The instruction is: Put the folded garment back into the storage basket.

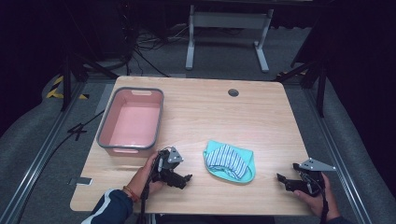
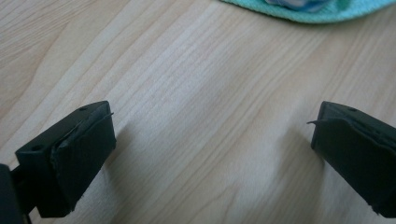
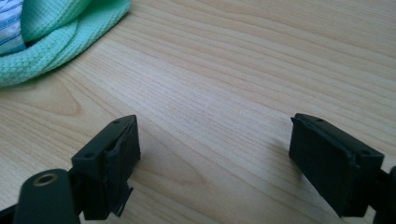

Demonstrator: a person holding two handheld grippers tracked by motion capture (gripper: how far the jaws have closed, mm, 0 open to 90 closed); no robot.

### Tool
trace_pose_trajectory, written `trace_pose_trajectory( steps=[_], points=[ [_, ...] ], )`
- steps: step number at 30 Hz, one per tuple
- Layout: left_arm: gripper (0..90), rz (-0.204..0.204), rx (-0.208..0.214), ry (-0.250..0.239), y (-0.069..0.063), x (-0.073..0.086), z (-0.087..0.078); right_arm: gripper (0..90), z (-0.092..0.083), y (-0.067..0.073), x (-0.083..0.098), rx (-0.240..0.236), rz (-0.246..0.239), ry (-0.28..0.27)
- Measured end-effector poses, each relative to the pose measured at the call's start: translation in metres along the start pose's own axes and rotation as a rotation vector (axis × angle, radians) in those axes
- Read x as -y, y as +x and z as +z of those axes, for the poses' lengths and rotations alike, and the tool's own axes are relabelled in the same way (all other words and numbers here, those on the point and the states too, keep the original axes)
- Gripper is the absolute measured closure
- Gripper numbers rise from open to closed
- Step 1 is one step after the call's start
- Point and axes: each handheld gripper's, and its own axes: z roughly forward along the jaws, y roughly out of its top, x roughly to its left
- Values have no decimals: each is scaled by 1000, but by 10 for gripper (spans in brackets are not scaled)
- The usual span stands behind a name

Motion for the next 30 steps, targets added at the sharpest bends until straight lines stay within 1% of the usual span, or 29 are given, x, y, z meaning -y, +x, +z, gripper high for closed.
trace_pose_trajectory(
  steps=[1, 3, 8, 12, 16, 19, 23, 24, 25, 27, 29, 30],
  points=[
    [0, 11, 12, -3, 1, 1, 0, 169, 0, 0, 0, 0, 0, 0],
    [0, 23, 18, -1, 3, 1, -1, 169, 0, 0, 0, 1, 2, -1],
    [0, 26, 25, -1, 3, 3, -2, 169, 0, 0, 1, 2, 3, -1],
    [0, 41, 34, 2, 5, 3, -3, 169, 0, 0, 1, 2, 2, -1],
    [2, 25, 19, -2, 4, 4, -4, 167, 0, 0, 0, 1, 2, 0],
    [4, 27, 20, -2, 4, 5, -4, 166, 0, 0, 0, 0, 1, 3],
    [3, 49, 37, 19, 6, 2, -4, 167, 0, 0, -1, 3, 0, 10],
    [3, 47, 39, 27, 6, 2, -4, 167, 0, 0, -2, 3, -2, 14],
    [4, 67, 52, 34, 8, 1, -5, 169, 0, 0, -2, 1, 2, 18],
    [6, 66, 52, 40, 8, -1, -5, 171, 0, 0, -4, 1, 8, 33],
    [38, 66, 61, 42, 8, -2, -6, 192, -1, 1, -5, 2, 6, 44],
    [80, 74, 65, 38, 8, -2, -7, 212, -1, 1, -6, -3, 2, 46]
  ],
)
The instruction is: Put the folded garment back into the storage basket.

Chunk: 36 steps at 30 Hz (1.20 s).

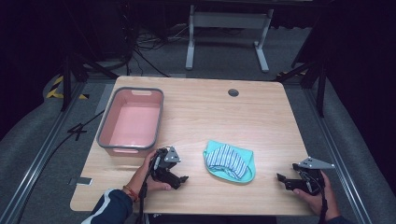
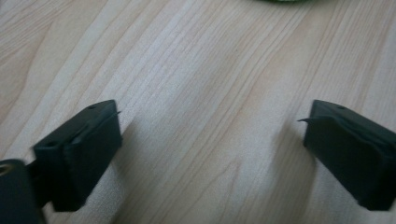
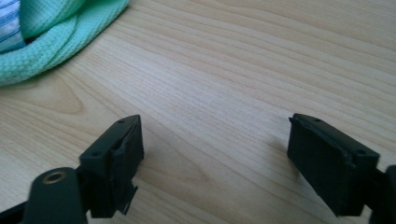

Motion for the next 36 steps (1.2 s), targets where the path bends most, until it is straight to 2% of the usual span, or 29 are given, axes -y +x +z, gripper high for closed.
trace_pose_trajectory(
  steps=[2, 6, 8, 12, 14, 15, 18, 20, 22, 25, 27, 29, 31, 34, 36],
  points=[
    [162, -2, 3, -9, 0, 0, -1, 235, 0, 1, -2, -9, -5, 7],
    [166, 11, 10, 7, -1, -5, 0, 257, 0, 4, -7, -27, 0, 16],
    [223, 14, 8, 1, -1, -6, -1, 257, 1, 6, -11, -45, 3, 12],
    [217, -6, 10, -8, 2, -10, -2, 267, 1, 10, -18, -59, 8, -2],
    [218, -5, -6, -20, 1, -13, -2, 277, 1, 14, -23, -53, -7, 3],
    [218, 6, -6, -7, 1, -18, 0, 280, 1, 15, -25, -55, -10, 6],
    [229, 11, 2, -13, 1, -26, 1, 291, 2, 23, -33, -62, -24, 8],
    [239, 7, -12, -22, 1, -31, 2, 293, 2, 27, -37, -71, -37, 6],
    [242, -1, -27, -3, 3, -38, 4, 294, 3, 31, -39, -77, -39, 11],
    [254, -17, -27, -7, 4, -44, 7, 295, 4, 34, -42, -85, -46, 5],
    [259, -4, -52, -6, 3, -49, 9, 299, 4, 35, -43, -86, -51, 7],
    [260, -4, -35, 4, 4, -54, 11, 301, 5, 36, -45, -91, -61, 10],
    [266, -17, -32, -9, 5, -58, 11, 303, 5, 37, -47, -92, -63, 5],
    [266, -11, -53, -24, 6, -62, 11, 306, 5, 41, -53, -100, -67, -2],
    [267, -3, -58, -16, 6, -63, 12, 306, 5, 42, -54, -100, -70, -2]
  ],
)
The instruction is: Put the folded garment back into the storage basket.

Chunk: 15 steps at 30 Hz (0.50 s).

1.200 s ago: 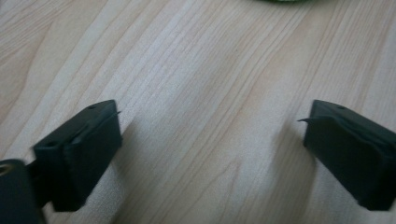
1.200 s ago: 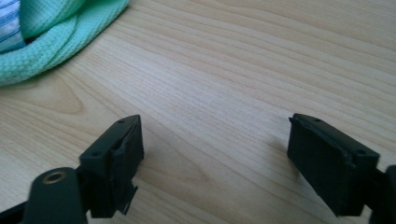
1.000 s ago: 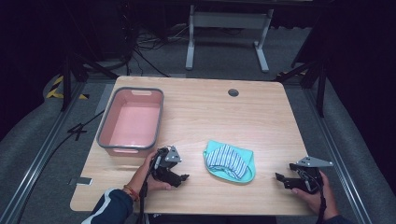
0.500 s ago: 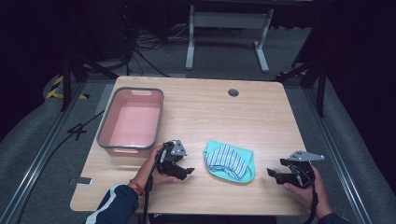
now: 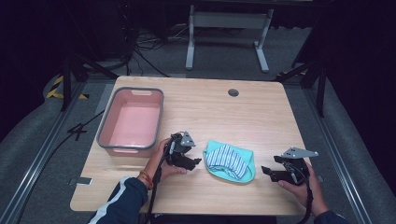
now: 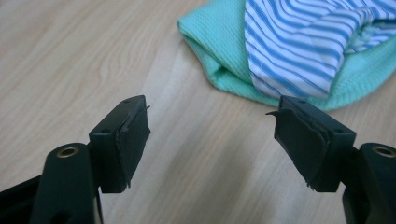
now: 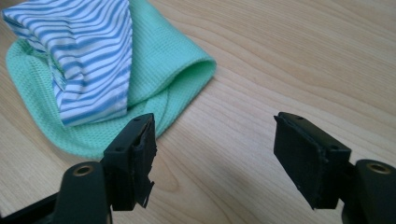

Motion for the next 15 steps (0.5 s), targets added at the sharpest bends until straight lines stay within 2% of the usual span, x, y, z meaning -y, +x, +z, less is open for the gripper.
trace_pose_trajectory(
  steps=[3, 5, 8, 9, 10, 15],
  points=[
    [271, 2, 12, 4, 1, -3, 2, 309, 3, 5, -5, -6, -17, 3],
    [272, -15, 15, -10, 3, -6, 1, 310, 5, 8, -8, 1, -29, 9],
    [272, -20, -13, -18, 6, -11, 2, 325, 9, 10, -14, 9, -25, -1],
    [273, -18, -9, -12, 7, -13, 3, 325, 10, 12, -17, 21, -26, -2],
    [277, -28, 5, -8, 8, -15, 5, 324, 12, 13, -18, 15, -26, -2],
    [298, -38, 4, -15, 10, -25, 13, 325, 21, 18, -25, -11, -18, 21]
  ],
)
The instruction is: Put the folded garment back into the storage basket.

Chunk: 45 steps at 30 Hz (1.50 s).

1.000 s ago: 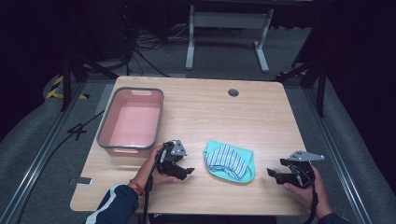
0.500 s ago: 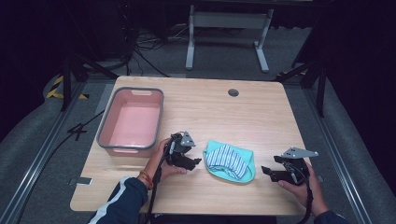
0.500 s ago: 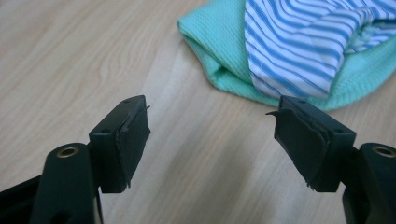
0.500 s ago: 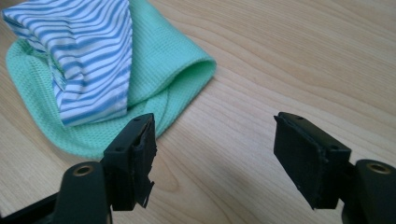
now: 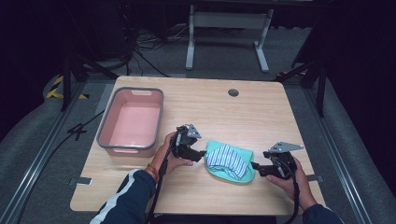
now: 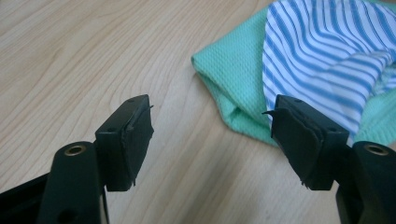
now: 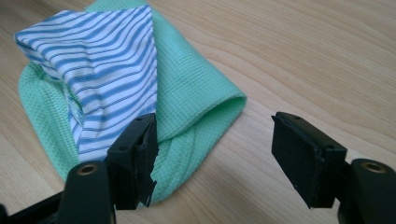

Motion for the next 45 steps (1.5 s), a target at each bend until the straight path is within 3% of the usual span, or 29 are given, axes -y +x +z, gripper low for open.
trace_pose_trajectory(
  steps=[2, 5, 7, 13, 18, 23, 26, 30, 31, 32, 33, 35, 37, 38, 41, 42, 45],
  points=[
    [298, 0, 2, -5, -1, -2, 4, 325, 2, 1, -1, 7, -5, 11],
    [298, 19, 4, 28, -3, -6, 16, 324, 11, 2, -5, 4, 16, 38],
    [298, 3, 22, 28, -4, -8, 23, 324, 17, 2, -9, -1, 40, 52],
    [284, 17, 26, 65, -5, -10, 33, 332, 33, 7, -15, 20, 61, 96],
    [266, -5, 59, 109, -4, -7, 38, 326, 45, 10, -16, 34, 65, 153],
    [232, -16, 58, 130, -6, -6, 38, 287, 49, 10, -19, 50, 58, 159],
    [250, 5, 62, 138, -9, -7, 37, 287, 51, 8, -21, 46, 49, 161],
    [313, 18, 76, 151, -12, -8, 35, 352, 53, 6, -24, 31, 21, 152],
    [314, 21, 59, 142, -12, -9, 34, 372, 54, 4, -25, 16, 37, 148],
    [314, -29, 32, 82, -9, -10, 29, 368, 53, 3, -25, 16, 46, 149],
    [313, -52, 31, 55, -6, -11, 26, 360, 53, 1, -25, 21, 48, 152],
    [278, -72, 33, 40, 0, -13, 23, 364, 52, -1, -25, 25, 66, 144],
    [277, -83, 4, 49, 5, -14, 25, 378, 51, -1, -25, 30, 74, 141],
    [279, -98, 21, 58, 8, -14, 27, 410, 52, 0, -25, 26, 75, 143],
    [277, -89, 6, 89, 9, -14, 33, 420, 53, 1, -25, 25, 73, 143],
    [277, -95, 29, 117, 8, -12, 40, 422, 53, 2, -26, 26, 74, 144],
    [264, -93, 25, 112, 4, -11, 43, 427, 53, 3, -25, 34, 74, 142]
  ],
)
